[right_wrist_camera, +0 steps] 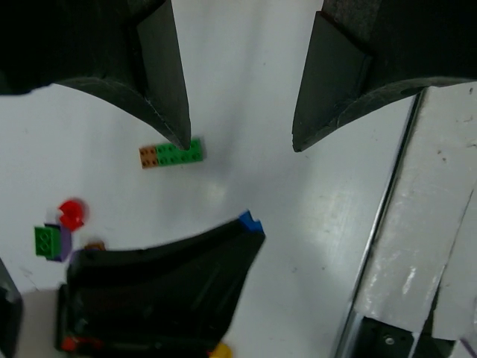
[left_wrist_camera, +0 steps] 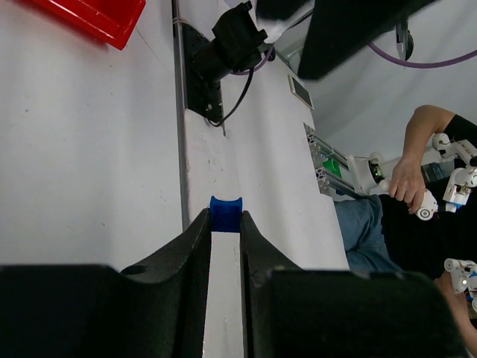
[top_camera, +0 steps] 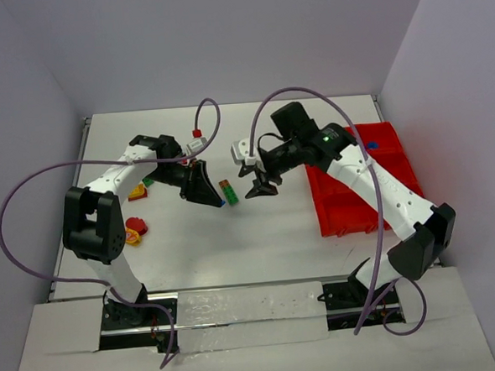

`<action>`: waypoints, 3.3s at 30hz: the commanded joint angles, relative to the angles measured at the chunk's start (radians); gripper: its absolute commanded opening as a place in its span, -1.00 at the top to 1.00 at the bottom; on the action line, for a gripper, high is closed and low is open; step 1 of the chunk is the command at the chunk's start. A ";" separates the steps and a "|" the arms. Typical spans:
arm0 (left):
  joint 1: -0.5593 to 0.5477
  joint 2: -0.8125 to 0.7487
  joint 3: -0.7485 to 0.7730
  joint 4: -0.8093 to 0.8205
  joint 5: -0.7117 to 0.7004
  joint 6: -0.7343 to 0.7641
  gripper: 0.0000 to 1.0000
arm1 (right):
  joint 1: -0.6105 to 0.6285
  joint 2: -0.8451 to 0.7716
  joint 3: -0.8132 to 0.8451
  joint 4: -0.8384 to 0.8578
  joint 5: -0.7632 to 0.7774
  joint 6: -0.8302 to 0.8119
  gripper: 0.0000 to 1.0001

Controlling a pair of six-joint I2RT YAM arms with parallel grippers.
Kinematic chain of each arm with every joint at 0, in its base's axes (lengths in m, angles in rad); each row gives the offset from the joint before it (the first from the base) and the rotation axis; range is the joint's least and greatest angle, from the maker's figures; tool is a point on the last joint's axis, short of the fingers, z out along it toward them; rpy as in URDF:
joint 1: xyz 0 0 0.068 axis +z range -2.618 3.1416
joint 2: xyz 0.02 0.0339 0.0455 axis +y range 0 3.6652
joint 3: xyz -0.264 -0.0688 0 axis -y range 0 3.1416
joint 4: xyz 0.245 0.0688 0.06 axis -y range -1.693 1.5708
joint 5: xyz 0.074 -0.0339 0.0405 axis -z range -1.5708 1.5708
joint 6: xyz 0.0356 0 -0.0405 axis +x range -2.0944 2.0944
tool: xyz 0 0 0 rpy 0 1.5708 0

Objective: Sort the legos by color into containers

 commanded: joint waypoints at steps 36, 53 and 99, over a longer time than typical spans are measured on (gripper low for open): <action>-0.015 -0.095 -0.056 0.006 0.246 -0.023 0.99 | 0.277 0.126 0.015 0.093 0.185 0.070 0.05; -0.023 -0.123 -0.057 0.001 0.244 -0.021 0.28 | 0.284 0.134 0.003 0.147 0.224 0.123 1.00; 0.056 -0.432 -0.204 0.955 -1.413 -0.940 -0.99 | -0.943 0.572 0.233 0.328 0.737 0.540 1.00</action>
